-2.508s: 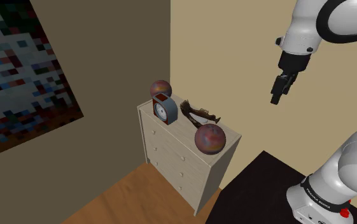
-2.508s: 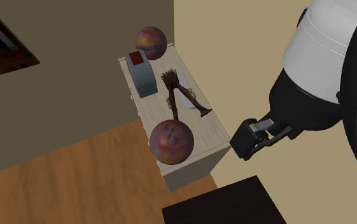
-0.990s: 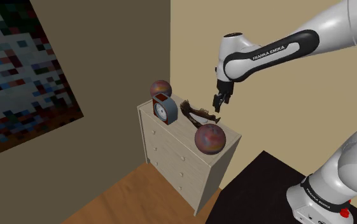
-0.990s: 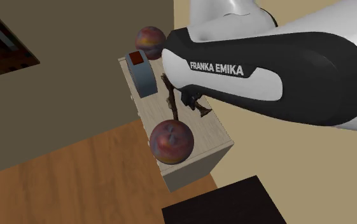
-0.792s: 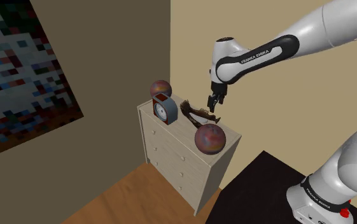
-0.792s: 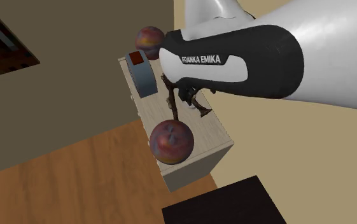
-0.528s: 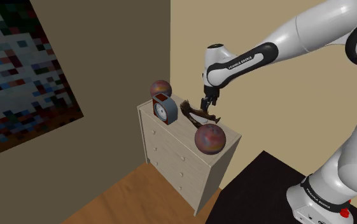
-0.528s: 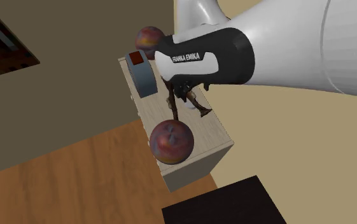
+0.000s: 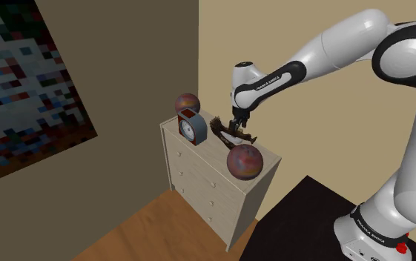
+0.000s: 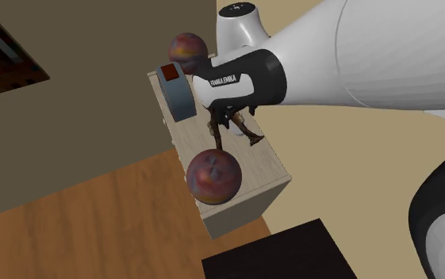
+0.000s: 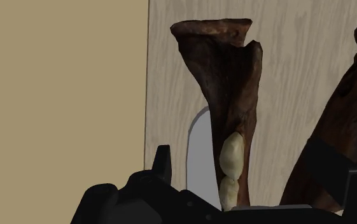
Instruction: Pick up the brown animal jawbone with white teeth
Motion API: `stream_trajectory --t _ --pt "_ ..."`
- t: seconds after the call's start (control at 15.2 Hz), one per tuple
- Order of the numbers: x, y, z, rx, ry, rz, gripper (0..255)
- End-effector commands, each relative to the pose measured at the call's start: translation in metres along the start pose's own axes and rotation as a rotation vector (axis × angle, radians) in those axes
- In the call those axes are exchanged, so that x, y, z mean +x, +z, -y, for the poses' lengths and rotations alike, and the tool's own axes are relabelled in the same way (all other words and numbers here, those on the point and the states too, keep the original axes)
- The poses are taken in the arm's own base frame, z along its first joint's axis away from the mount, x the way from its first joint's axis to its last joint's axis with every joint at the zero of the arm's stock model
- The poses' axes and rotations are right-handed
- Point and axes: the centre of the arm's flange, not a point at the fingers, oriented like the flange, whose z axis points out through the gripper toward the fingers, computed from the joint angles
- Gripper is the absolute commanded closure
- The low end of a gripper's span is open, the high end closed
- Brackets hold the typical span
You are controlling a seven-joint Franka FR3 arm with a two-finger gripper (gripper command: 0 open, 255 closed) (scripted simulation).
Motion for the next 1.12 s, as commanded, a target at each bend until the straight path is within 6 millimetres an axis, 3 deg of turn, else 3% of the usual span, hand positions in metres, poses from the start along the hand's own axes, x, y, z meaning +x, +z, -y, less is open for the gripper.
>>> stream_trajectory --t 0.0,0.13,0.2,0.79,1.06 --pt "0.002 0.014 0.000 0.000 0.000 0.000 0" --pt "0.002 0.014 0.000 0.000 0.000 0.000 0" --pt "0.002 0.014 0.000 0.000 0.000 0.000 255" --pt "0.002 0.014 0.000 0.000 0.000 0.000 255" --pt "0.000 -0.007 -0.001 0.000 0.000 0.000 255"
